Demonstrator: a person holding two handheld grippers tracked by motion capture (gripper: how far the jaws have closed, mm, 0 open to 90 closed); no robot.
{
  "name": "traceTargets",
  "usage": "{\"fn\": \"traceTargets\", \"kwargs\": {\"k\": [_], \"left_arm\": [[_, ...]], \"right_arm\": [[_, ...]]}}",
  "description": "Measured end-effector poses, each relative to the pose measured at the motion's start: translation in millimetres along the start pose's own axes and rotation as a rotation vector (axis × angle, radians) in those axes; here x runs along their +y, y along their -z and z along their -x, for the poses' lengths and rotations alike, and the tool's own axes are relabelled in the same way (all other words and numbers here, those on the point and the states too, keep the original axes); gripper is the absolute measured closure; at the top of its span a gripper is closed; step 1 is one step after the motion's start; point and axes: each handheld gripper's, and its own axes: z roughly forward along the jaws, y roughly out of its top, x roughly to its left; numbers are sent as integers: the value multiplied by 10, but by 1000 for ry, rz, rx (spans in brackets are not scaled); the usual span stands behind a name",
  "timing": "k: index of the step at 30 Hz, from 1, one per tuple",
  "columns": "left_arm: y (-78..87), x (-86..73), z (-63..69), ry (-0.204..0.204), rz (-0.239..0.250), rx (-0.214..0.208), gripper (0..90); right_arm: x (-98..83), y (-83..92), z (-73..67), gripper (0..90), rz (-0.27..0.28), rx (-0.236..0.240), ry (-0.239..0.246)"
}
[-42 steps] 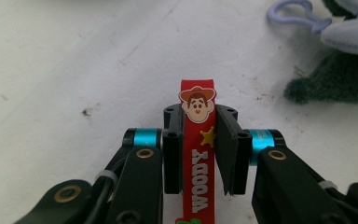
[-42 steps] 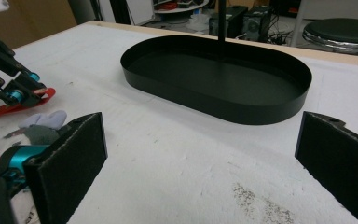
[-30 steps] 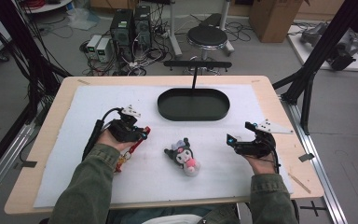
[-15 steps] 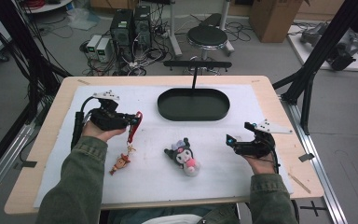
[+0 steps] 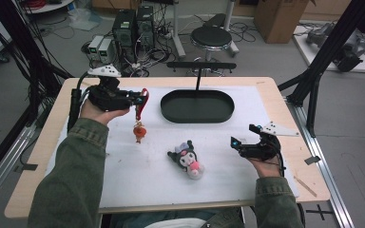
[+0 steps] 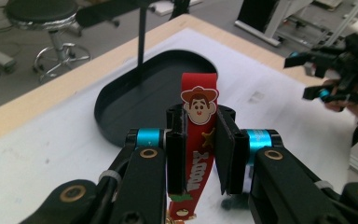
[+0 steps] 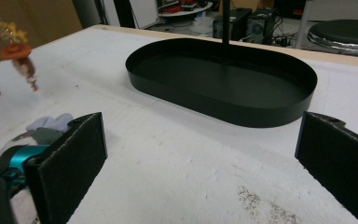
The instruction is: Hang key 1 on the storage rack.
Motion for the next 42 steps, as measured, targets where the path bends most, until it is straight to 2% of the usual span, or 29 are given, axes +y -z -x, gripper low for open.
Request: {"fn": "traceTargets", "kwargs": {"k": [1,2,3,6,7,12,13,16,21,32,34,35,40,42], "left_arm": [[-41,94,-9,-16,-16,4,756],[-41,94,-9,-16,-16,4,756],[-80,176,-41,-14,-17,3,756],[-103,254,-59,-16,-7,7,756],[-117,329,-68,1,27,19,756],[-146,470,-84,29,72,23,756],[-176,530,-98,31,73,14,756],[-205,578,-117,30,73,16,756],[-335,744,-263,35,56,31,756],[-509,951,-345,36,57,39,755],[-567,992,-376,34,50,30,756],[-610,1013,-387,33,56,10,755],[-703,1055,-396,33,71,3,755],[-762,1085,-387,37,66,15,755]], "right_arm": [[-1,0,-3,10,-1,4,-6],[-1,0,-3,10,0,7,-7],[-1,1,-2,10,1,7,-6],[-1,5,-1,10,3,8,-9],[-3,10,5,10,4,5,-14],[0,24,21,10,17,-2,-17],[1,31,30,10,22,-2,-17],[-1,31,29,10,20,-6,-19],[-7,24,35,10,17,-4,-26],[-17,34,81,10,27,-9,-33],[-18,38,90,10,26,-9,-39],[-22,43,98,10,25,-12,-45],[-23,36,102,10,28,-12,-43],[-24,34,99,10,23,-11,-46]]}}
